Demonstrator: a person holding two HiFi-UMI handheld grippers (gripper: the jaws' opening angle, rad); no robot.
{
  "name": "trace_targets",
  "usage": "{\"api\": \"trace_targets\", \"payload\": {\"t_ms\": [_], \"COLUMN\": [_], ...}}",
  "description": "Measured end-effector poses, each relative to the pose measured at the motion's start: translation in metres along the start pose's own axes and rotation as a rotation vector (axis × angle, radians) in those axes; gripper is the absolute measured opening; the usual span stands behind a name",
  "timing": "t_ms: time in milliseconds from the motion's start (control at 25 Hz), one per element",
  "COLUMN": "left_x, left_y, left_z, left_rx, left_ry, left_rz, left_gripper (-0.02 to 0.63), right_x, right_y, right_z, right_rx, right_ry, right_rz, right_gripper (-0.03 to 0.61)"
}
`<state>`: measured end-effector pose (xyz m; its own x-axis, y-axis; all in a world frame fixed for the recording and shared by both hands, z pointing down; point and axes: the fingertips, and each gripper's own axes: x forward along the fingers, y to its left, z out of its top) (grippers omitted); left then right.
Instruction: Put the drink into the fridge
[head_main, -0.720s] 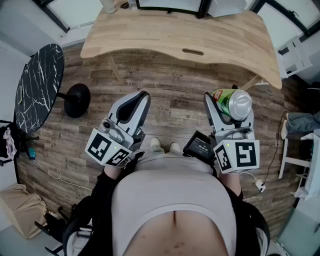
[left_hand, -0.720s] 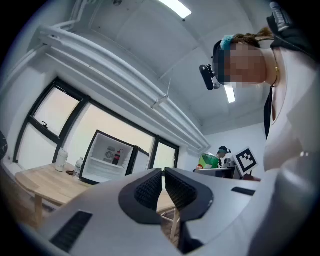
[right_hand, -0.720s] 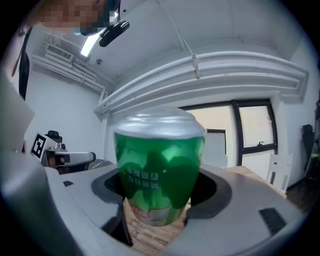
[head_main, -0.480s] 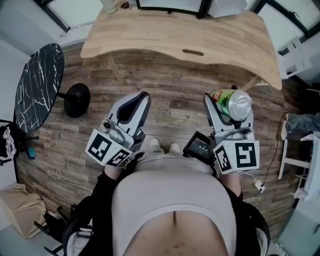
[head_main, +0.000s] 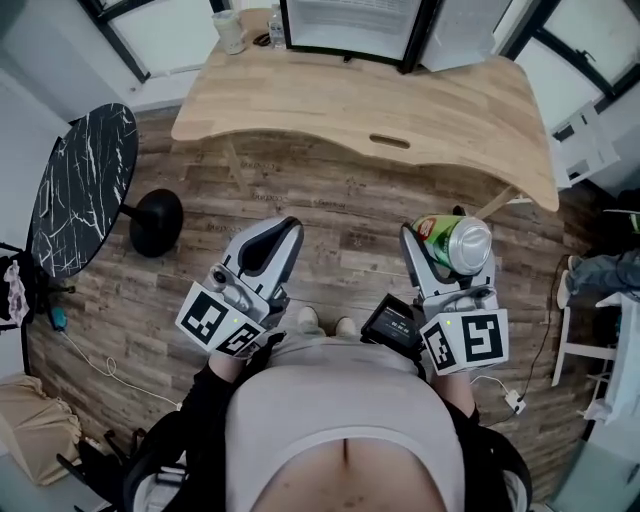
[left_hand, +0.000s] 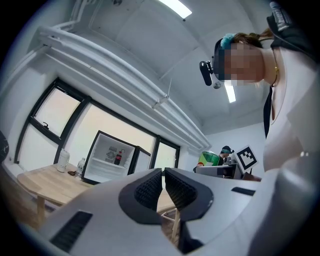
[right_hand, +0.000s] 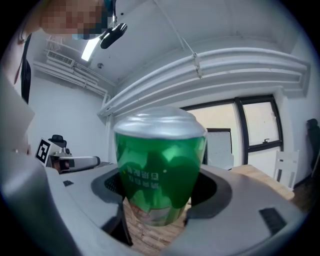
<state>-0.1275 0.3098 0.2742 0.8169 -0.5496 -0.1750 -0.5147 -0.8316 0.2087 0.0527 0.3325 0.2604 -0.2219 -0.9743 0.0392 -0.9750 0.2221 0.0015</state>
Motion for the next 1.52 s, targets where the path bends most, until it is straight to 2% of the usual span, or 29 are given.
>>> {"api": "trace_targets", "payload": {"t_ms": [400,560,800,1080,1520], "left_x": [-0.019,-0.026,-0.036,-0.025,0.006], "left_y": [0.028,0.038,0.046,0.051,0.088], "left_z": [0.008,0.006,0.005,0.009,0.015], "left_rx": [0.004,0.006,-0.015,-0.021,0.002], "left_ry": [-0.002,0.007,0.012,-0.012,-0.026], "left_rz": [-0.013,-0.032,-0.051,-0.078,-0.053], "left_gripper": [0.023,0.023,0.023,0.023,0.023], "right_x": [0.016,0.019,0.019,0.028,0.081], "right_y": [0.025,0.035,0.05,0.053,0.038], "right_z": [-0.005,-0.012,-0.014,-0.014,-0.011], "right_rx": [0.013,0.059,0.048,0.035,0.05], "right_ry": [0.007,0.005,0.014,0.015,-0.002], "right_rz": [-0.016,-0.024,-0.044,-0.036,0.013], "right_gripper": [0.354,0.354,0.354,0.354,0.354]}}
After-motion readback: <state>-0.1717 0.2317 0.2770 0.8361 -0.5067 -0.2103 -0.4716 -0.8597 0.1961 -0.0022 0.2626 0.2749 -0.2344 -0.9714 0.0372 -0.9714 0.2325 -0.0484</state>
